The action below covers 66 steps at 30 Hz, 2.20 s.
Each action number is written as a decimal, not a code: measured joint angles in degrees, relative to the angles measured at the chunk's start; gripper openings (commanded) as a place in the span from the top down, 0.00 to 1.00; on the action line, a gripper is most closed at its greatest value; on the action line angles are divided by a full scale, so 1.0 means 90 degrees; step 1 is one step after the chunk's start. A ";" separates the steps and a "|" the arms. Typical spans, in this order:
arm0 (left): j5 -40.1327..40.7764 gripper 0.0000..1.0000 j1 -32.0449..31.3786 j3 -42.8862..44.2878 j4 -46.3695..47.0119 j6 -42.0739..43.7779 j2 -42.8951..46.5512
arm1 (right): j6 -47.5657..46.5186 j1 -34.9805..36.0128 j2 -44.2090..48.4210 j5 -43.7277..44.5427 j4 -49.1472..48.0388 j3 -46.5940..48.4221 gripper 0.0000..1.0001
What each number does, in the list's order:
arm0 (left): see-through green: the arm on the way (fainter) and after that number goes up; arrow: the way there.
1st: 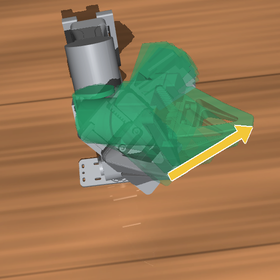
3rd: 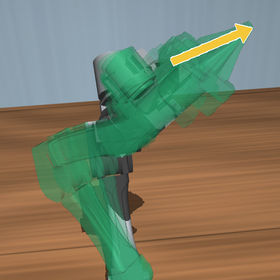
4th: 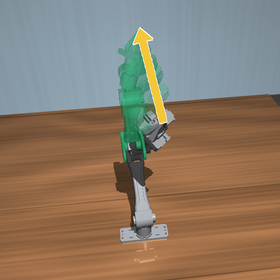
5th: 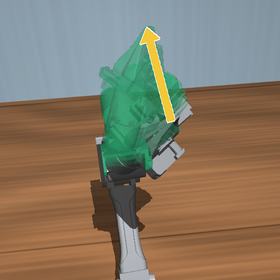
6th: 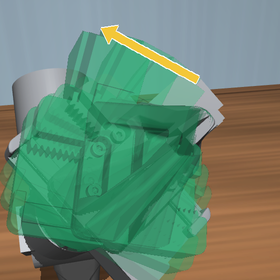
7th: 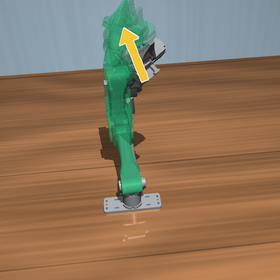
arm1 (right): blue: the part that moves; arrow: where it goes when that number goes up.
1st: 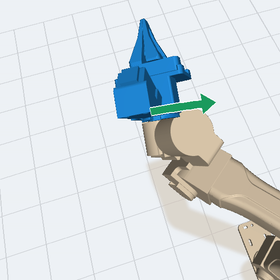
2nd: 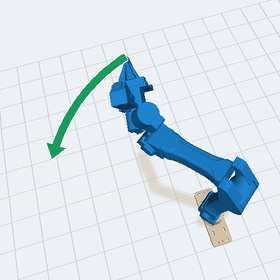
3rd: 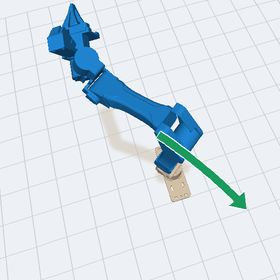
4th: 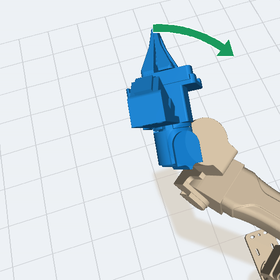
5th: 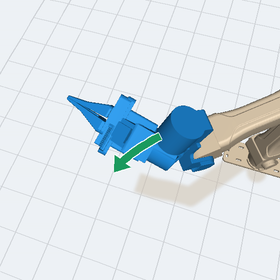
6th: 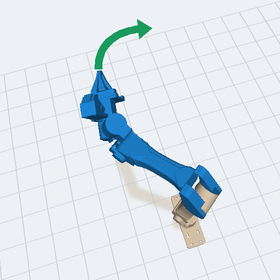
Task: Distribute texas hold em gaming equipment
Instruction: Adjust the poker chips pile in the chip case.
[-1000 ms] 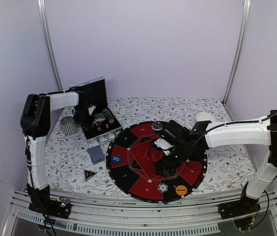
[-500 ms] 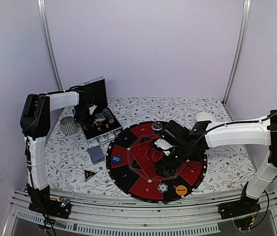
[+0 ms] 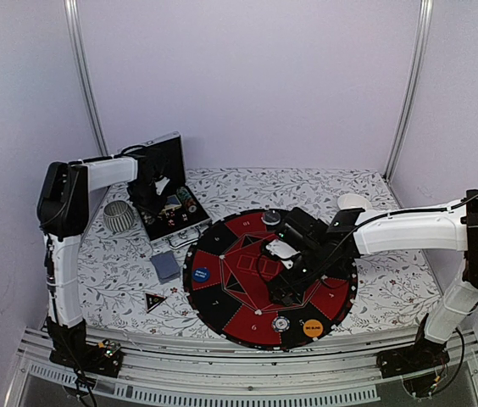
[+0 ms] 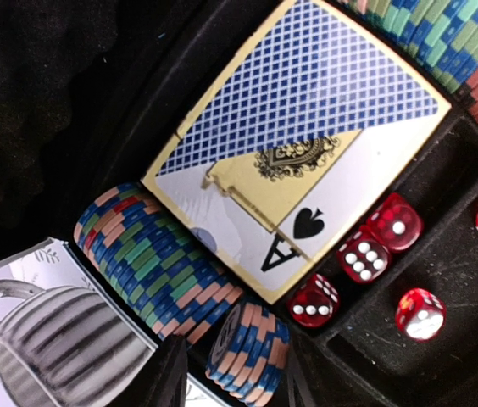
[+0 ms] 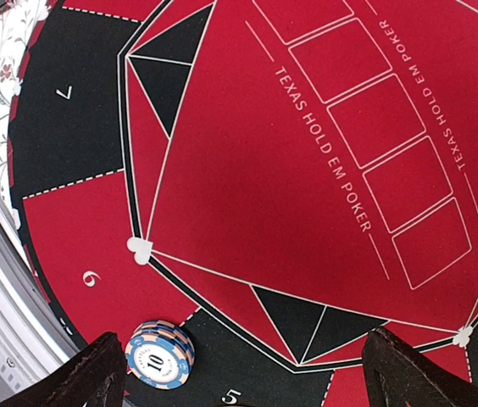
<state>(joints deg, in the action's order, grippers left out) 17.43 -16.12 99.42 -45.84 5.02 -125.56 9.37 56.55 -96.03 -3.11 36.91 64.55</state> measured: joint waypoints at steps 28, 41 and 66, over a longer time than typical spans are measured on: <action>-0.0561 0.61 0.0187 -0.0005 -0.0214 -0.0170 0.0053 | -0.0024 0.0000 -0.0012 -0.0053 0.0024 0.0000 0.01; -0.0687 0.60 0.0180 -0.0056 -0.0542 -0.0226 0.0068 | -0.0027 0.0000 -0.0138 -0.0078 0.0039 0.0002 0.01; -0.0296 0.61 0.0425 0.0270 0.0015 -0.0151 -0.0068 | -0.0027 0.0000 -0.0138 -0.0080 0.0102 0.0002 0.01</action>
<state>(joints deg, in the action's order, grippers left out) 14.76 -12.29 101.84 -45.71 3.66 -126.17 9.13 56.55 -97.27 -3.84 37.82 64.58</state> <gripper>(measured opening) 0.388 0.989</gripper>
